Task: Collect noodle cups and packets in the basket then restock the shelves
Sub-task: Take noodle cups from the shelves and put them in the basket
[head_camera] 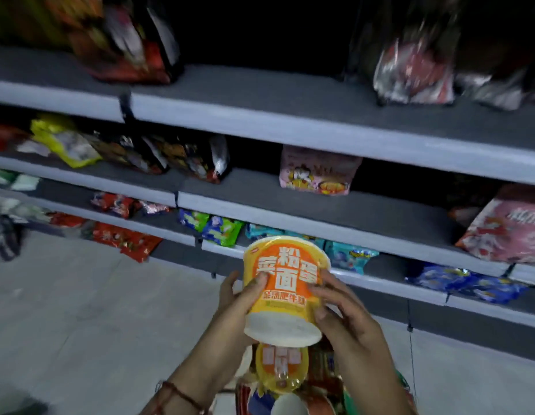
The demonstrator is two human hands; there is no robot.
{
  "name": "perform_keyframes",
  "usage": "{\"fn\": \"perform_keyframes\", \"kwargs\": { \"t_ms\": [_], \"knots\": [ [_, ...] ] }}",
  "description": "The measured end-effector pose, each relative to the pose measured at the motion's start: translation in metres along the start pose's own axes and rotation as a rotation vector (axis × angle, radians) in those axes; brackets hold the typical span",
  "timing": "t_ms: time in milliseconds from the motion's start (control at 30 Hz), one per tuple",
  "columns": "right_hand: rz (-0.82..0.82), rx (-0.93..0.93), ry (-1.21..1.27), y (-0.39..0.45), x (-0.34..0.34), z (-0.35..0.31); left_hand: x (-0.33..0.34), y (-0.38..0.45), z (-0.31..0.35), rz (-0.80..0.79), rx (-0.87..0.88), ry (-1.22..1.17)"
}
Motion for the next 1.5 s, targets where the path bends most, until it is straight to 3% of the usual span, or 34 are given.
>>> {"fn": "perform_keyframes", "kwargs": {
  "t_ms": [133,300,400,567,800,1000,1233,1367,1500],
  "knots": [
    [0.051,-0.227,0.023,-0.058,0.022,-0.099,0.033,-0.066,0.113,-0.091,0.282,0.046],
    [0.014,-0.331,0.132,-0.13,0.047,-0.206,0.077,-0.176,0.225,-0.111,0.893,0.488],
    [0.021,-0.388,0.198,-0.177,0.056,-0.252,0.098,-0.241,0.254,-0.21,1.112,0.598],
    [0.136,-0.453,0.239,-0.244,0.033,-0.296,0.127,-0.305,0.263,-0.33,1.325,0.727],
    [0.275,-0.548,0.221,-0.322,-0.064,-0.356,0.239,-0.381,0.267,-0.529,1.479,0.858],
    [0.364,-0.698,0.17,-0.382,-0.201,-0.395,0.376,-0.437,0.234,-0.685,1.544,0.831],
    [0.459,-0.799,-0.002,-0.413,-0.37,-0.442,0.532,-0.462,0.193,-0.741,1.582,0.805],
    [0.462,-0.928,-0.038,-0.41,-0.434,-0.495,0.611,-0.478,0.201,-0.775,1.616,0.807],
    [0.512,-1.123,-0.111,-0.394,-0.477,-0.555,0.681,-0.48,0.231,-0.754,1.758,0.774]
  ]
}}
Point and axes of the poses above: each hand's wrist, its own y-axis towards the middle knuckle, its own x-axis out of the palm, z = x × y, the point moved 4 cm from there along y, towards the middle knuckle, and after that the axes turned 8 degrees about x, right-handed, at the moved point
